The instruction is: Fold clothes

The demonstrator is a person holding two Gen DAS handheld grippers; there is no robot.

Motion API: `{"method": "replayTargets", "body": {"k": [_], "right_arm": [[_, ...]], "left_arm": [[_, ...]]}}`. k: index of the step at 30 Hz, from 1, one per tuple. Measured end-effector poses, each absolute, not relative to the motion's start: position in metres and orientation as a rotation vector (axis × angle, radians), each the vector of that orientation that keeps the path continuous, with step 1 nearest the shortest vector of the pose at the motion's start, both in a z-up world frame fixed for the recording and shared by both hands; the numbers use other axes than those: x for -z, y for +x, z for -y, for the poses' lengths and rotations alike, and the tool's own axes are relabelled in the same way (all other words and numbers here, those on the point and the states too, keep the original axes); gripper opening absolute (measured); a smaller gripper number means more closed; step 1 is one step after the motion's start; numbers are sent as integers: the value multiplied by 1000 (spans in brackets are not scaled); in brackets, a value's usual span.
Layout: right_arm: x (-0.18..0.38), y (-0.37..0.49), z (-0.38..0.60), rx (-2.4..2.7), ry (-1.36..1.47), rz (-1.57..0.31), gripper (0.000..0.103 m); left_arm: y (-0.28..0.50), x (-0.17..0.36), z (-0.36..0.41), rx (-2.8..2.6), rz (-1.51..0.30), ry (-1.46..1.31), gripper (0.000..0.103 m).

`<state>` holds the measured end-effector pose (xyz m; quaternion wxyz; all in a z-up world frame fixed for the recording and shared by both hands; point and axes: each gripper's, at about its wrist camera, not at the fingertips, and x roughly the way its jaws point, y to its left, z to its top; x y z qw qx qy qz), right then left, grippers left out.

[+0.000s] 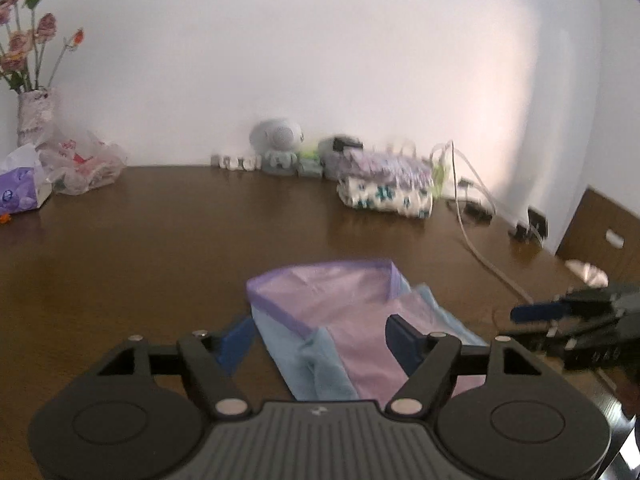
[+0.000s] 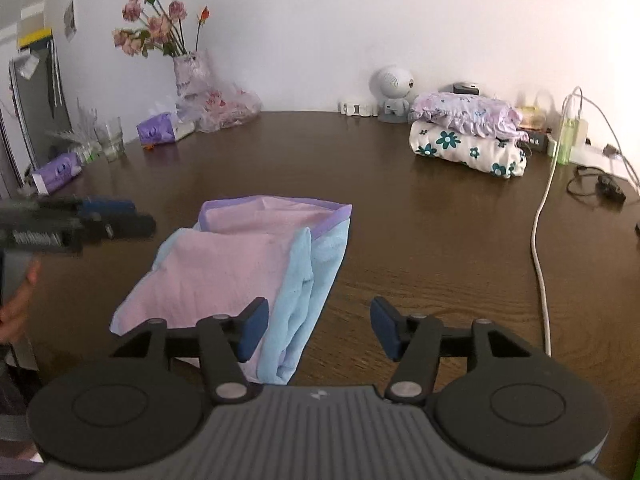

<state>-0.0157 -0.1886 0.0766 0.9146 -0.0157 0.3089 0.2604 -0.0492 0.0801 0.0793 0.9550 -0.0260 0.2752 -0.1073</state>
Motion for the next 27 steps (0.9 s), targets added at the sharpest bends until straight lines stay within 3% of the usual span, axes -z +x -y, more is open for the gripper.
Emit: {"method": "replayTargets", "body": {"k": [2,6,10,13,16,21,27], "right_arm": [[-80,-10,197,-511,16,-626,70],[-76,4,198,-505,57,-658,69],[-64,-5,174,-603,-5,-695,47],[-53,-11,159,-618,-32,-741,29],[-52,-26,149,-614,-79,-736,27],[-54,-63,127,-749,-128,-752,28],[-82,-69,161,-764,-9,-667,50]], "left_arm": [[-43,-76,-76,176,-603,-71,73],[-46,-78,-56,249,-630,-83,72],[-55,-77,-36,294,-599,16,72],[-47,-63,-38,258,-696,18,63],[-47,-57,-49,238,-725,1,64],[-49,-61,-66,169,-710,-15,63],[-60,-81,-59,188,-616,-24,64]]}}
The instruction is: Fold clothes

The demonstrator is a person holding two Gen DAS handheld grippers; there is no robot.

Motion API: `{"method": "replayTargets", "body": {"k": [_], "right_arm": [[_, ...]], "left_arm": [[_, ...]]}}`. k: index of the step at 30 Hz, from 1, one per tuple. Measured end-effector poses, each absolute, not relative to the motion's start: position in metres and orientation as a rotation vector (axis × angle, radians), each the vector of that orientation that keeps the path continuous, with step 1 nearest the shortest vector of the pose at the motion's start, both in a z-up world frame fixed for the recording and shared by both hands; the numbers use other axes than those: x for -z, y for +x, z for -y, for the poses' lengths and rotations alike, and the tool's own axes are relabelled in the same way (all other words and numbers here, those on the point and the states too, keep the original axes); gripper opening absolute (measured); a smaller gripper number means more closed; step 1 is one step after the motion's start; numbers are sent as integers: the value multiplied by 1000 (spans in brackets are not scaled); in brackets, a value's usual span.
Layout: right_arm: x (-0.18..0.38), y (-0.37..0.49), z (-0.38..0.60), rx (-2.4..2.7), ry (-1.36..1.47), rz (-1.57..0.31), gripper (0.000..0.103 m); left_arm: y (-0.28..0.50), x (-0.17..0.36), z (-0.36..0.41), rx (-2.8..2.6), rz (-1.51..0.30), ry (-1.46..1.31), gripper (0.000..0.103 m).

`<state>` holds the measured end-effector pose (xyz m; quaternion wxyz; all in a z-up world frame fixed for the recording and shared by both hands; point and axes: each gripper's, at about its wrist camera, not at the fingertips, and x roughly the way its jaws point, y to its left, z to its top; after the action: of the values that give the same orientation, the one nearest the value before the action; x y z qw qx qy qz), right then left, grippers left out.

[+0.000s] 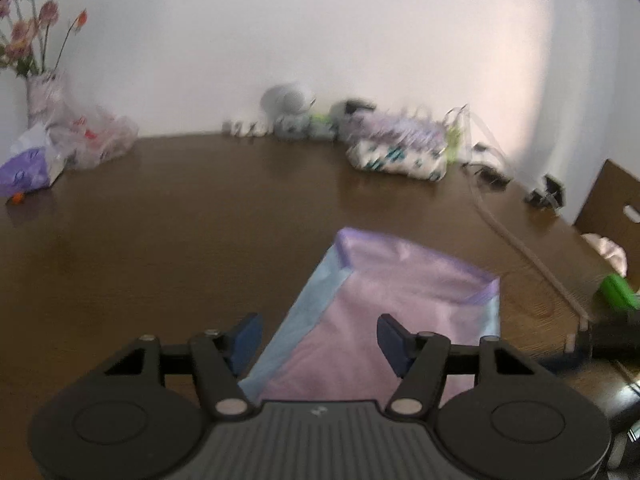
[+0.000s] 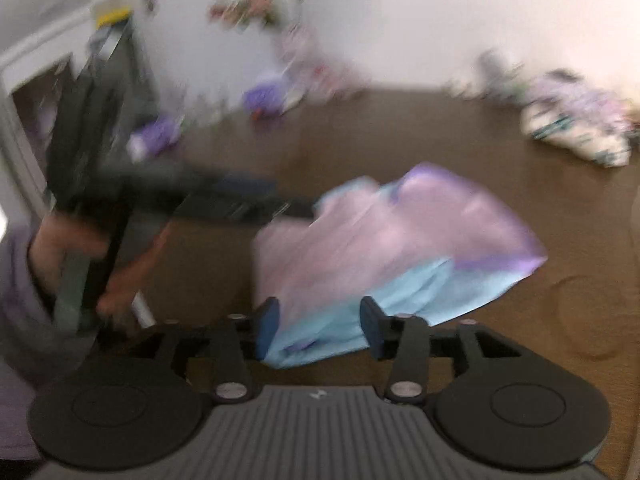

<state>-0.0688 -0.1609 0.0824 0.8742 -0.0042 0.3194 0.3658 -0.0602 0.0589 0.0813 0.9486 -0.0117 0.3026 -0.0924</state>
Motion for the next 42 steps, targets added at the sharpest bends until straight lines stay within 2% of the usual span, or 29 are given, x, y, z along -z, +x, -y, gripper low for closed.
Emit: {"method": "replayTargets", "body": {"k": [2,9,10,11,14,16,18,20,24,27,31,34,36,37,38,42], "right_arm": [[-91,-51,188,-642,84,-630,54],[-63,46,200,-394,134,-706,52],[-59,51,195,-397,118,-718,47],[-56,54,190,-399,96,-726,34],[-48,52,172,-404,11,-734,6],[-51,46,166,-421,-7,-724,1],[-64,42,166,-503,43,-683,1],[-83,22,161,-660,66,-624,1],[-84,-35,129,-877,-127,-617,1],[-69,-60,111,-891,-237,-626,1],[-63,-70,105,-858,-231,-618,1],[-62,-69,107,-843,-217,-622,1],[-62,-65,107,-838,-211,-626,1],[-62,-63,107,-836,-209,-626,1],[-62,-61,107,-836,-206,-627,1],[-61,-60,109,-839,-197,-629,2]], "left_arm": [[-61,-84,-50,218,-601,-15,69],[-40,-64,-12,280,-667,62,68],[-39,-61,-10,280,-682,73,68],[-39,-58,-10,282,-686,80,68],[-41,-50,-11,291,-685,98,69],[-42,-48,-12,301,-681,104,71],[-42,-49,-16,313,-686,89,71],[-41,-59,-33,346,-695,55,66],[-38,-98,-108,290,-617,-122,68],[-14,-120,-120,227,-648,-133,66],[30,-130,-81,370,-745,-154,66],[52,-123,-29,395,-851,-11,58],[62,-114,7,371,-905,136,48],[63,-108,18,357,-923,192,35],[62,-102,26,347,-941,240,30],[54,-83,51,290,-950,402,32]]}}
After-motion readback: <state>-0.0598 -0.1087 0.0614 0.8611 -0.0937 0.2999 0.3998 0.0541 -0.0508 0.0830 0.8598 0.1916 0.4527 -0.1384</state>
